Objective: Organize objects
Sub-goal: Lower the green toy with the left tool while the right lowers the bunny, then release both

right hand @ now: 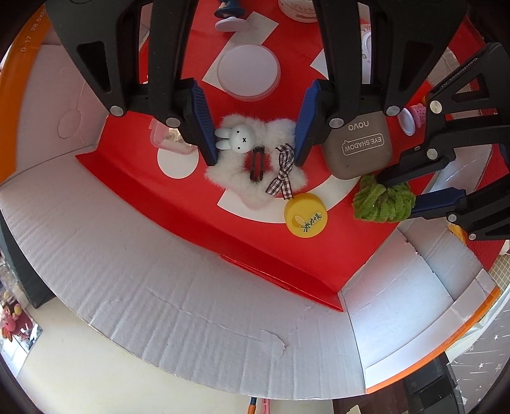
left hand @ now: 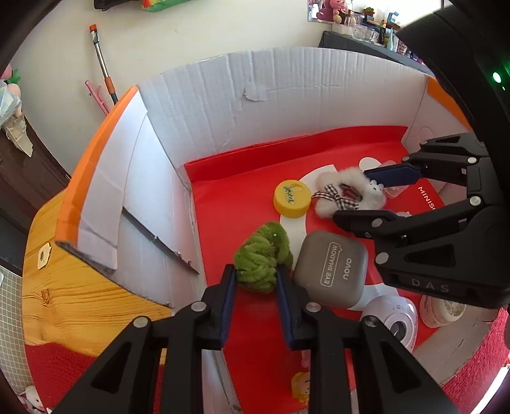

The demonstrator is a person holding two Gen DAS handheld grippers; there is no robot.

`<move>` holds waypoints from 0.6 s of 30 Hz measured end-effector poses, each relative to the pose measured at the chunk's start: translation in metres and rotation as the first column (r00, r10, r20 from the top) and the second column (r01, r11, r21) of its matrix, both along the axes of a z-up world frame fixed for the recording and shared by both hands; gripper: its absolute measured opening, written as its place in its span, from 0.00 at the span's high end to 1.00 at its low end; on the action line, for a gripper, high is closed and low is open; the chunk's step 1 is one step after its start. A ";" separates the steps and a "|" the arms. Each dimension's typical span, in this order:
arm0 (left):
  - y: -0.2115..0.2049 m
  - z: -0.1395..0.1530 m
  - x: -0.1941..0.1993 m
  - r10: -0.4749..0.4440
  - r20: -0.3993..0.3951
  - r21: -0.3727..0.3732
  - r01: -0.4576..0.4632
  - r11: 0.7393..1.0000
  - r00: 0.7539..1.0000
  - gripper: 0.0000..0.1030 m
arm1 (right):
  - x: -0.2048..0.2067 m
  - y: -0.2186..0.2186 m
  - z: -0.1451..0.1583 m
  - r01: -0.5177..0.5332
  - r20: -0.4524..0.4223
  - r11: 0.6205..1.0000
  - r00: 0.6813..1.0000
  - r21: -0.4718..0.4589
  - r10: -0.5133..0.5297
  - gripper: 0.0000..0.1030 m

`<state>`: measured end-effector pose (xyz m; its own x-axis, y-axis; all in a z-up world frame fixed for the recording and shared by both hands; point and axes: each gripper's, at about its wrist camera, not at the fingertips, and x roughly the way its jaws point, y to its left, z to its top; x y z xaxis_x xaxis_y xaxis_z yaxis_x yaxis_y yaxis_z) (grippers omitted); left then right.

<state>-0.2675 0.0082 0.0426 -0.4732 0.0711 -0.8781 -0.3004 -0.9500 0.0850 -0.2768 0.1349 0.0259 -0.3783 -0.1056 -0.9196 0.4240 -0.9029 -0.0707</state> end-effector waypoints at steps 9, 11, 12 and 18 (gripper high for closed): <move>0.004 0.002 0.006 0.003 -0.003 0.020 -0.003 1.000 1.000 0.69 | 0.011 0.004 0.001 -0.001 -0.002 1.000 1.000 0.005 0.001 0.55; 0.004 0.002 0.006 0.001 -0.003 0.020 -0.001 1.000 1.000 0.69 | 0.015 0.005 0.001 -0.001 -0.001 1.000 1.000 0.005 0.001 0.54; 0.005 0.002 0.007 0.000 -0.004 0.020 0.000 1.000 1.000 0.69 | 0.017 0.005 0.001 -0.001 0.000 1.000 1.000 0.004 0.001 0.53; 0.004 0.006 0.008 0.005 -0.012 0.028 -0.004 1.000 1.000 0.65 | 0.028 0.010 0.004 0.006 -0.008 1.000 1.000 0.000 -0.006 0.53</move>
<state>-0.2590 0.0120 0.0482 -0.4838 0.0938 -0.8702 -0.2954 -0.9534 0.0614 -0.2484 0.1454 0.0299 -0.3864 -0.1035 -0.9165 0.4182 -0.9053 -0.0741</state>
